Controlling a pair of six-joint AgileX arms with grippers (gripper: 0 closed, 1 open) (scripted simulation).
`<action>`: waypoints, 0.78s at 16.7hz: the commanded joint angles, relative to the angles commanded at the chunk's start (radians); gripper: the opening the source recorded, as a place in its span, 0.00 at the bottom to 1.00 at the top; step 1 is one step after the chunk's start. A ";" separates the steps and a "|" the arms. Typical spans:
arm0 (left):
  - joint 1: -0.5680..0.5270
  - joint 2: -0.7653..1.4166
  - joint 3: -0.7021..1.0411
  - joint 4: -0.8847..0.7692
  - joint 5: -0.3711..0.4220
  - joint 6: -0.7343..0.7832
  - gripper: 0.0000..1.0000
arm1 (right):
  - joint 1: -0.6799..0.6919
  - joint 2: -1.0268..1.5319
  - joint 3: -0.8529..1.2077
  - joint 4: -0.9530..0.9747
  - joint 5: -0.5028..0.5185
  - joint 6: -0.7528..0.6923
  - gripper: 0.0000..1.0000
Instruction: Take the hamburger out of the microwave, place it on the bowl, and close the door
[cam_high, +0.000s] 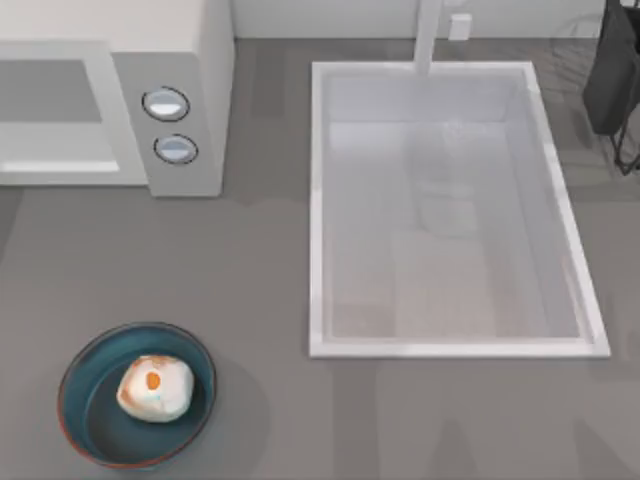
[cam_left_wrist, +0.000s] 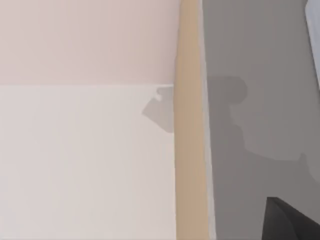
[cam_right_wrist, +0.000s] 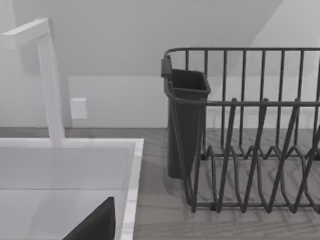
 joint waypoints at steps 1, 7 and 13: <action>0.000 0.000 0.000 0.000 0.000 0.000 0.00 | 0.000 0.000 0.000 0.000 0.000 0.000 1.00; -0.003 0.036 -0.089 0.122 -0.002 0.001 0.00 | 0.000 0.000 0.000 0.000 0.000 0.000 1.00; 0.003 0.115 -0.257 0.373 0.002 0.005 0.00 | 0.000 0.000 0.000 0.000 0.000 0.000 1.00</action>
